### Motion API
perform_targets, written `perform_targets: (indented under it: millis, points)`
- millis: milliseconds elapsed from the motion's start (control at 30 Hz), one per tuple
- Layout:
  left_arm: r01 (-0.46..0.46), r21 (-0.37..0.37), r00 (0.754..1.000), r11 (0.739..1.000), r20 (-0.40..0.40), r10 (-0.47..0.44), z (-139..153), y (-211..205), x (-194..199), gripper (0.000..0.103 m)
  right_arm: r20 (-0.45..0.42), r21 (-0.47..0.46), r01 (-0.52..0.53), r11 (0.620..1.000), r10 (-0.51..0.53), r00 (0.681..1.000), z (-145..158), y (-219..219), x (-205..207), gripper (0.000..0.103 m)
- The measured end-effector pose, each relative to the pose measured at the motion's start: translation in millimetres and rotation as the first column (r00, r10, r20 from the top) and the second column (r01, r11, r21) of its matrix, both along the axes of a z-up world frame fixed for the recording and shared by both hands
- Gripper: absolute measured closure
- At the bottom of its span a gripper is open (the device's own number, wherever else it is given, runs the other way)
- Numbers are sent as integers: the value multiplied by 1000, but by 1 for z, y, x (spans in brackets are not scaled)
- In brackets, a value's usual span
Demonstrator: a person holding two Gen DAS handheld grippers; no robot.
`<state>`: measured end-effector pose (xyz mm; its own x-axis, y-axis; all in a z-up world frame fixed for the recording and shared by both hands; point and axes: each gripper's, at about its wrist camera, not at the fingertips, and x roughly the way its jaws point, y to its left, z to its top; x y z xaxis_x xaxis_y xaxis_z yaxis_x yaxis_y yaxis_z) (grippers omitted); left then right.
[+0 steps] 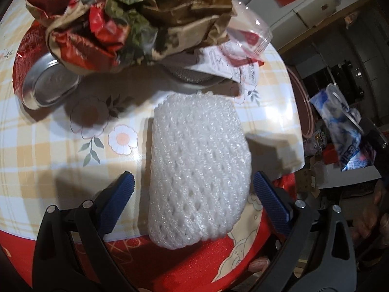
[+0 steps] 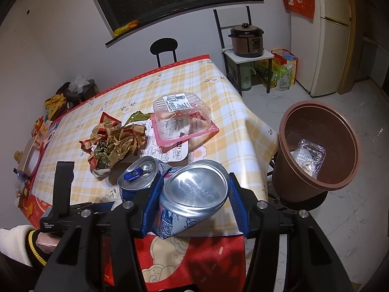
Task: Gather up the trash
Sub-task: 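Lift the cans with the right tool while the left tool grasps the white foam netting, then move the cans over the brown bin and open the right tool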
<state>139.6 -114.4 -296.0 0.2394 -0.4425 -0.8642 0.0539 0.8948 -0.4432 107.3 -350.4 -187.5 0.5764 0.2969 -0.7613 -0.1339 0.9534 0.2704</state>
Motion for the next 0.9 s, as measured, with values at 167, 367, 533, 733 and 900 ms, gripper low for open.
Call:
perform_targets:
  millis: [167,367,533,733,900]
  points:
    - [36,-15,999,999,-1,-36,0,-2,2,41,4,1,10,1000,-10,1000,1,-1,1,50]
    - [46,-35,997,998,55,-44,15,13,-7,55,20,-3,0,1000,0,1000,8,7,0,50]
    - [82,-58,991,995,115,-75,36,22,-14,55,32,-14,-12,1000,12,999,18,16,0,50]
    - [83,-33,976,996,206,-75,63,26,-24,55,55,-27,-31,999,33,998,27,13,-1,50]
    - [6,-53,961,999,275,9,90,30,-32,55,55,-21,-55,998,57,997,29,-1,6,50]
